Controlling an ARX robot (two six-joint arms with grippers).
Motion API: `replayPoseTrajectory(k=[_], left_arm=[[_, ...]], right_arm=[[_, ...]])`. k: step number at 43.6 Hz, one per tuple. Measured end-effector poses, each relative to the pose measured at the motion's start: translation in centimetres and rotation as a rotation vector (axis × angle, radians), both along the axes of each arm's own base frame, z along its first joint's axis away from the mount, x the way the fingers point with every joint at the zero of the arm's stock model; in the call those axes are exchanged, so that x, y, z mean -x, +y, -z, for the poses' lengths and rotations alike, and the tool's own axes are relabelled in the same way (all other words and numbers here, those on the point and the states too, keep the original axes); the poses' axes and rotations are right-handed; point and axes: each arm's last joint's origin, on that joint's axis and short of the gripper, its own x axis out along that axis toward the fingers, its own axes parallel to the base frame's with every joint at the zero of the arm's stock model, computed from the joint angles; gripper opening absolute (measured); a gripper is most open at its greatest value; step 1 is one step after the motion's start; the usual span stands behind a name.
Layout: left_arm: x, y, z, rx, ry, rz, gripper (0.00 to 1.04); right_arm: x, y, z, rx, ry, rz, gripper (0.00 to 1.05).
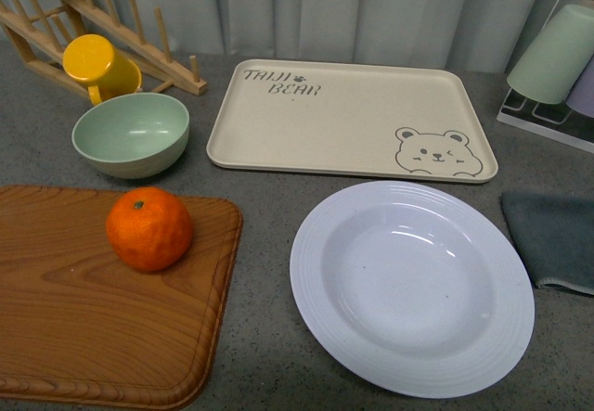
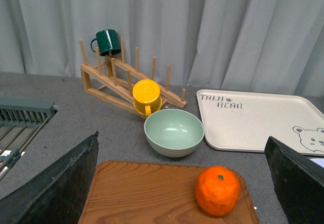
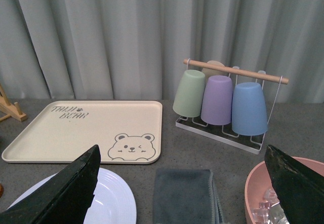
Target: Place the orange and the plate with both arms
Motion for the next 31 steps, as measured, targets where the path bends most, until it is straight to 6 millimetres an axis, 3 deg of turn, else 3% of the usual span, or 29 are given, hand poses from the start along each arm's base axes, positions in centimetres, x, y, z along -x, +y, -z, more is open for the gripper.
replayPoseTrajectory(k=[31], left_arm=[[0.0,0.0,0.0,0.0,0.0,0.0,0.98]], right_arm=[[0.0,0.0,0.0,0.0,0.0,0.0,0.95]])
